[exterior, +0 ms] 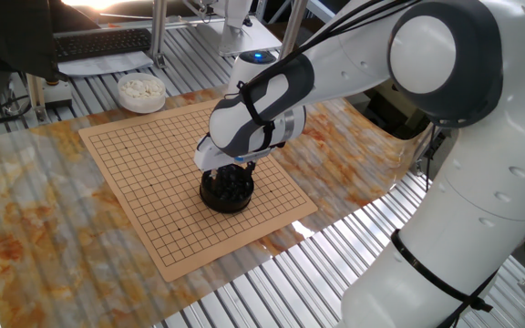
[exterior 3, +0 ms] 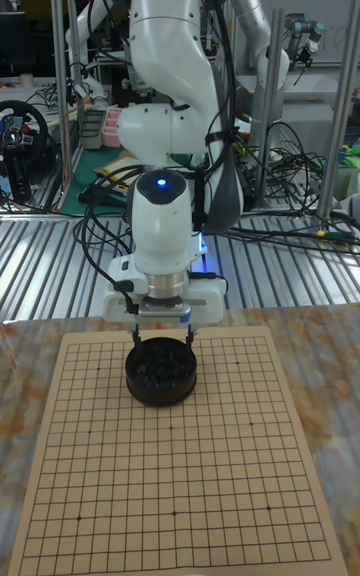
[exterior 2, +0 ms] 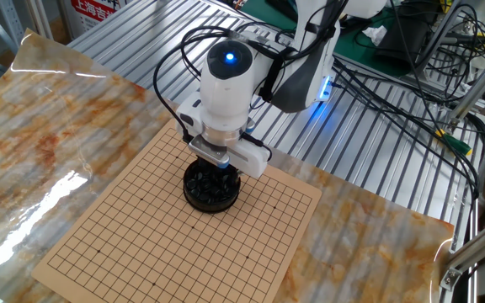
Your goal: Play the first move as black on the 3-4 point in the upper right corner of the Go board
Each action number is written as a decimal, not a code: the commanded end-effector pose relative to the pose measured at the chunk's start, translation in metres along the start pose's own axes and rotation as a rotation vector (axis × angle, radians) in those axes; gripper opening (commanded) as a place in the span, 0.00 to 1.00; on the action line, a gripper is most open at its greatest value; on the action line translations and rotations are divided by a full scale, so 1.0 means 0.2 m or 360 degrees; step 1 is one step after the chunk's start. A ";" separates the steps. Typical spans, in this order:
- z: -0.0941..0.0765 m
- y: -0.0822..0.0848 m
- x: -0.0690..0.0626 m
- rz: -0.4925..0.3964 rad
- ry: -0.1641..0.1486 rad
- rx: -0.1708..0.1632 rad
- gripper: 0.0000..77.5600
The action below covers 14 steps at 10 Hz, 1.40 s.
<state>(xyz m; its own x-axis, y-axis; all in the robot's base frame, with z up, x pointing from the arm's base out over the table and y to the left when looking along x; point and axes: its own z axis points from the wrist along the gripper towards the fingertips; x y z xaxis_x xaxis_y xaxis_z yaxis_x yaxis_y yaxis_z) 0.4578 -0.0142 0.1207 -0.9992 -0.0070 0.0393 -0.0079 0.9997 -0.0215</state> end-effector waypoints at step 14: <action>-0.07 -0.01 0.03 -0.0016 0.0062 -0.0060 1.00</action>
<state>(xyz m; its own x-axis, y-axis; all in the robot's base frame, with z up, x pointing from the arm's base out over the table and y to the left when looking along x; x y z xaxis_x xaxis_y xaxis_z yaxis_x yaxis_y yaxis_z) 0.4518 -0.0110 0.1212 -0.9964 -0.0149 0.0835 -0.0128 0.9996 0.0250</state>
